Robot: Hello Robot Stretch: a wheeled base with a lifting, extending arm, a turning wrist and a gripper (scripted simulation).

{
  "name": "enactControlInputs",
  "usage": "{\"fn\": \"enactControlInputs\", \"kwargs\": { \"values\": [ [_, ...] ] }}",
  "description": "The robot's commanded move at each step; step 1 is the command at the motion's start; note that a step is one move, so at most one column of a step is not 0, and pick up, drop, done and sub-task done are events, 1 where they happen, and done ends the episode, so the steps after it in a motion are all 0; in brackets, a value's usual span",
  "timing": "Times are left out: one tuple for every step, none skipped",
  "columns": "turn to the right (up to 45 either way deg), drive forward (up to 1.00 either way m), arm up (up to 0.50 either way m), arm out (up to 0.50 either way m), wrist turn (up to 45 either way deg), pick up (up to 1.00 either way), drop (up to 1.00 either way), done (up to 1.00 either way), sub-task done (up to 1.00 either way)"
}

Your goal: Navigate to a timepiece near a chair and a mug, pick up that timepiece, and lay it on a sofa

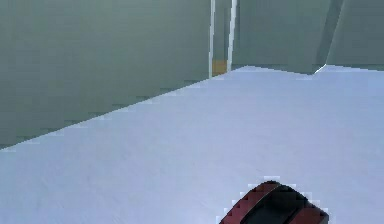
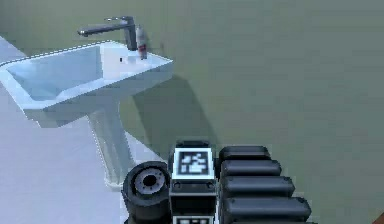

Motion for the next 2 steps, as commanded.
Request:
{"fn": "enactControlInputs", "kwargs": {
  "values": [
    [0.0,0.65,0.0,0.0,0.0,0.0,0.0,0.0,0.0],
    [12.0,0.0,0.0,0.0,0.0,0.0,0.0,0.0,0.0]
  ]
}}
